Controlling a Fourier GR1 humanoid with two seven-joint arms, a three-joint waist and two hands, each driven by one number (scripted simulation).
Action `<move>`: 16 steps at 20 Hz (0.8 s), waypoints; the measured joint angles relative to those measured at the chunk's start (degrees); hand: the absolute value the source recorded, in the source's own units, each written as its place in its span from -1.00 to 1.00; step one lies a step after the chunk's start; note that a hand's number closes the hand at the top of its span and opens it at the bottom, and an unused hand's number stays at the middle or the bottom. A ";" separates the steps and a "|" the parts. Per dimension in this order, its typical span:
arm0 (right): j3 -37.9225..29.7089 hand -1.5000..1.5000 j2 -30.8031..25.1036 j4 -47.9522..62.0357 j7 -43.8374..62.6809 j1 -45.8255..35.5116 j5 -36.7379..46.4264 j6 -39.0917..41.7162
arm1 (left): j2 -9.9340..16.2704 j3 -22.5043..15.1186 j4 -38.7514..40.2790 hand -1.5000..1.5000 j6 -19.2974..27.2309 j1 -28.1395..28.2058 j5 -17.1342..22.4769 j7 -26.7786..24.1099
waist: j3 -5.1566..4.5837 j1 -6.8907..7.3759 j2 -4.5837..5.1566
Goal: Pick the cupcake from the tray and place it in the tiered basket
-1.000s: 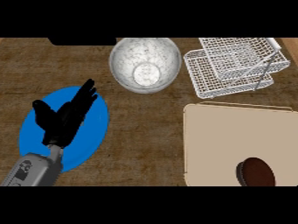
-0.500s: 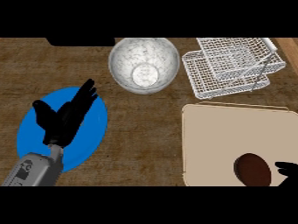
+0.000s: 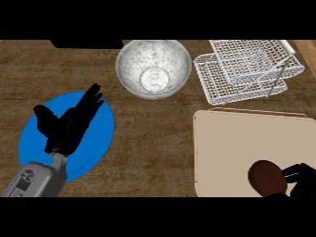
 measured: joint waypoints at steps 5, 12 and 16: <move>0.35 1.00 -9.90 -0.49 -15.90 -0.04 -11.90 6.98 | -0.21 -0.47 0.04 0.00 -0.47 -0.30 -0.13 0.14 | 0.66 1.37 0.49; -12.38 1.00 -21.81 3.20 -38.58 -4.19 -34.92 13.19 | -0.76 -0.30 0.43 0.00 0.15 0.12 -1.01 -0.84 | 1.61 0.46 0.77; -23.75 1.00 -27.08 4.80 -45.37 -7.86 -49.28 19.07 | -0.31 0.43 -0.38 0.00 0.25 0.72 -0.76 0.10 | 1.62 -0.02 0.63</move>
